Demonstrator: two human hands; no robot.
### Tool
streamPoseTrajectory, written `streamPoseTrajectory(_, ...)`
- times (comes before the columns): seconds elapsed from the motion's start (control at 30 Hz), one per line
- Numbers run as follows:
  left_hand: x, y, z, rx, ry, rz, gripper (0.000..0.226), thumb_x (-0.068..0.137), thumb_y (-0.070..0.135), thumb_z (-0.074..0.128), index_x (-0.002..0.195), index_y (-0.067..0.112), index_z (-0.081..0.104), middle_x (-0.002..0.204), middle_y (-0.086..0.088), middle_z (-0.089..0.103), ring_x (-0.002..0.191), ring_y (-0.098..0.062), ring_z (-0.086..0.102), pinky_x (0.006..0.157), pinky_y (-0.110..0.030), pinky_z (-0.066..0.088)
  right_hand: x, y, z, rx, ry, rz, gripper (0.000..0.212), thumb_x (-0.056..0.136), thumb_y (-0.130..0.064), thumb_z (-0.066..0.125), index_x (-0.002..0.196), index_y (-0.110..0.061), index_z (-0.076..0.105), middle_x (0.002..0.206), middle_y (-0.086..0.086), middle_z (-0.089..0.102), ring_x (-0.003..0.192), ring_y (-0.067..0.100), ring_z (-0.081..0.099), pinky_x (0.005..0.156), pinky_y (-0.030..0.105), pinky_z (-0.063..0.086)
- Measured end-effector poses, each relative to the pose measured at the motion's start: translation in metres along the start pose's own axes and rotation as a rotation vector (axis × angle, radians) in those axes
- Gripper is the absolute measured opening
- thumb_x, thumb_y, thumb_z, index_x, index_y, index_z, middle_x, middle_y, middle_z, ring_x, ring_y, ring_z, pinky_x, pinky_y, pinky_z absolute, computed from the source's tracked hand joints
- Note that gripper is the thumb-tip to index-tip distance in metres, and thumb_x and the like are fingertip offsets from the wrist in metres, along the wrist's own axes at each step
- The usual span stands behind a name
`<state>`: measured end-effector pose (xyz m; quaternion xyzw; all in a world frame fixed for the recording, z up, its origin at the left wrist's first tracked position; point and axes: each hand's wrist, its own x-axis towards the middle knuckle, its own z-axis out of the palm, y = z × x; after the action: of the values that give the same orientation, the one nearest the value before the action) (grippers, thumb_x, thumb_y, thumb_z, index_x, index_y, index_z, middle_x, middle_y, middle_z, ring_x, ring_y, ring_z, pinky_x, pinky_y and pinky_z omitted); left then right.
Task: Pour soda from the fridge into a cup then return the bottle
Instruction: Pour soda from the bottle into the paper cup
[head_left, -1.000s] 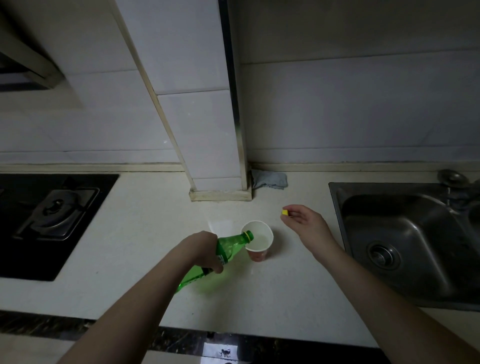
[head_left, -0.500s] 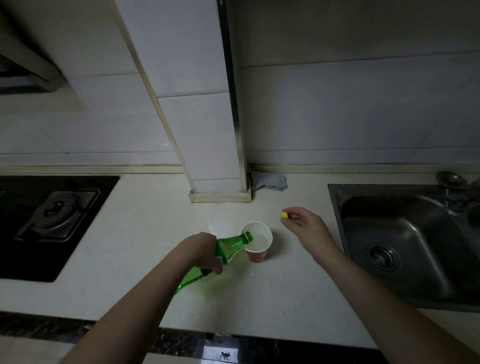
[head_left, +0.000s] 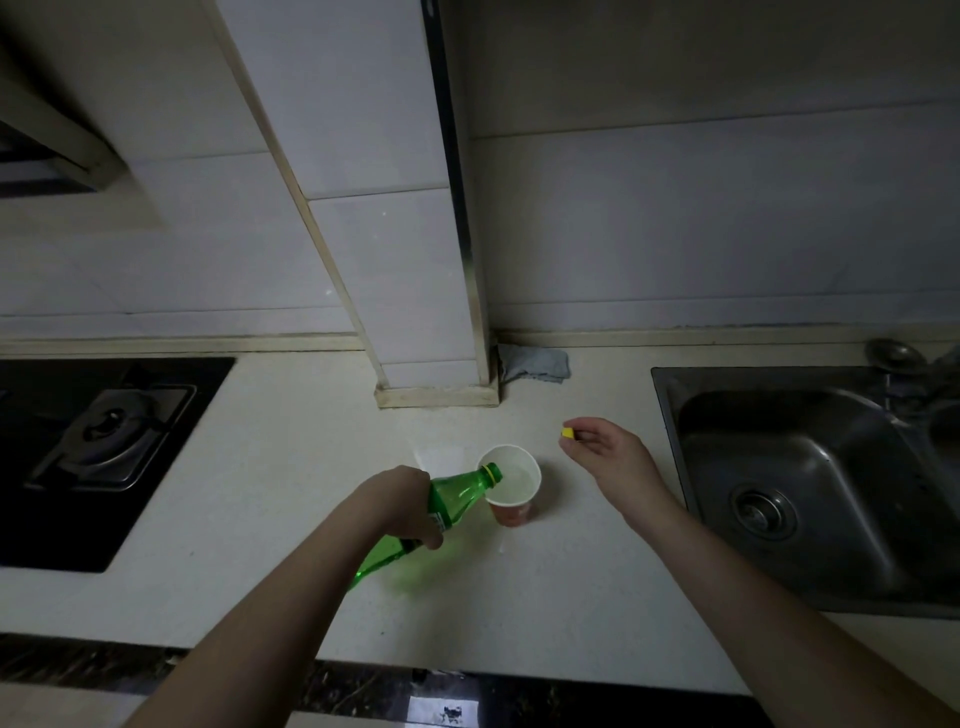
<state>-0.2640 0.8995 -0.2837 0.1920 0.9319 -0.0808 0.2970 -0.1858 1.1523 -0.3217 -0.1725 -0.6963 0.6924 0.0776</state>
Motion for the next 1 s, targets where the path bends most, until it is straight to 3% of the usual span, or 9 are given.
streamPoseTrajectory(1.0,0.0047,-0.0042,-0.0051,0.023,0.01,0.007,0.057,0.064,0.047,0.078,0.108,0.015,0.063,0.099,-0.001,0.065,0.088,-0.018,0.063,0.08,-0.034,0.057,-0.0003,0.001,0.0029,-0.005,-0.005,0.018,0.02,0.084,-0.012,0.072,0.103,-0.017,0.068,0.103,0.003,0.07,0.099,0.014,0.065,0.089,0.025,0.049)
